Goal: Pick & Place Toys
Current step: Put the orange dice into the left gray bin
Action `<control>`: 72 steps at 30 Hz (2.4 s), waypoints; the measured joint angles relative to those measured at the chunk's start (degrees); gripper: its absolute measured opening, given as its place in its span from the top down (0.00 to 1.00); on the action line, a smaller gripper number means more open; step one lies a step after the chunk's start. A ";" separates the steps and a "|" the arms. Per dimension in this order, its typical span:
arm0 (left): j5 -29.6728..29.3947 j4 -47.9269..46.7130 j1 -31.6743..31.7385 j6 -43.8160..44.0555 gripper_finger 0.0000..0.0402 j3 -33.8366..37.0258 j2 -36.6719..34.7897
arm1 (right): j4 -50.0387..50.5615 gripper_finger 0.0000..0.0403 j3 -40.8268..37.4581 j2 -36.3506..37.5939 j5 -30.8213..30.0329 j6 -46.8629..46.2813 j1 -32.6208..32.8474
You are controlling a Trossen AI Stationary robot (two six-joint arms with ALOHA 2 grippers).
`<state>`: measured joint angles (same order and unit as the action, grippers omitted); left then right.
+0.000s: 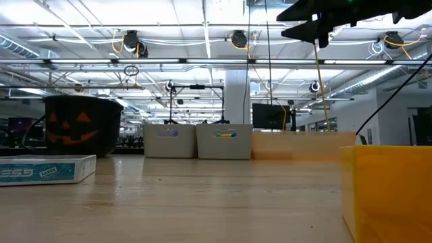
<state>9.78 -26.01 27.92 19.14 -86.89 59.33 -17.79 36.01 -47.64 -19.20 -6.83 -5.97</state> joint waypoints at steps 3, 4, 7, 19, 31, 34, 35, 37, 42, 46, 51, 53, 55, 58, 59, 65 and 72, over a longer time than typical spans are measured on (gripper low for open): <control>-2.64 -7.75 -3.36 1.23 0.30 0.00 -2.07 | -0.63 0.32 0.00 0.00 0.00 0.00 0.68; -3.65 -9.54 -4.87 1.70 0.30 0.07 -2.38 | -0.88 0.32 0.00 0.00 0.00 0.00 0.91; -7.00 -9.88 -10.14 2.70 0.30 2.51 -3.11 | -1.72 0.32 0.00 0.00 0.00 -0.01 1.55; -12.82 13.14 -29.81 9.66 0.30 24.26 -2.61 | -4.30 0.32 0.02 -0.04 -0.28 -12.58 3.20; -16.90 4.22 -47.21 8.81 0.30 26.66 0.64 | -24.20 0.32 0.60 -10.31 -5.72 -19.56 16.78; -17.35 1.50 -49.00 7.49 0.30 26.47 1.36 | -22.72 0.32 4.17 -14.90 -8.14 -19.47 22.18; -17.37 0.42 -49.47 7.23 0.30 26.59 1.55 | -21.15 0.32 5.90 -16.47 -8.80 -19.32 23.82; -17.41 -0.18 -49.83 6.62 0.30 26.63 1.62 | -16.16 0.32 9.95 -19.80 -9.74 -18.98 26.76; -18.09 -1.00 -49.21 4.85 0.30 26.60 2.36 | 6.09 0.32 23.06 -27.46 -10.56 -18.49 31.72; -18.27 -1.77 -48.77 4.52 0.30 26.53 2.12 | 27.20 0.32 33.28 -33.98 -6.49 -18.42 34.64; -18.73 -4.48 -48.70 4.48 0.30 26.53 2.17 | 41.46 0.32 42.20 -42.78 3.69 -16.71 37.93; -18.84 -5.32 -48.72 4.44 0.30 26.53 2.19 | 43.02 0.32 43.93 -45.95 8.28 -13.35 39.18; -18.94 -5.55 -48.66 4.46 0.30 26.53 2.19 | 43.21 0.32 44.39 -48.47 12.28 -8.39 40.19; -19.38 -5.47 -48.67 4.46 0.30 26.53 2.18 | 44.14 0.32 44.39 -51.31 15.48 -1.28 41.11; -19.42 -5.54 -48.69 4.46 0.30 26.53 2.19 | 44.66 0.32 44.41 -52.16 16.28 0.68 41.22; -20.08 -5.52 -48.67 4.99 0.30 26.53 2.19 | 49.12 0.32 44.39 -54.66 19.49 -2.35 42.16; -20.38 -5.48 -48.69 4.99 0.30 26.53 2.19 | 50.87 0.32 44.41 -53.60 18.94 -32.60 43.99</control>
<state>-10.60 -31.49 -20.77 24.13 -60.36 61.52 33.08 80.42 -101.24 -0.26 -39.43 38.02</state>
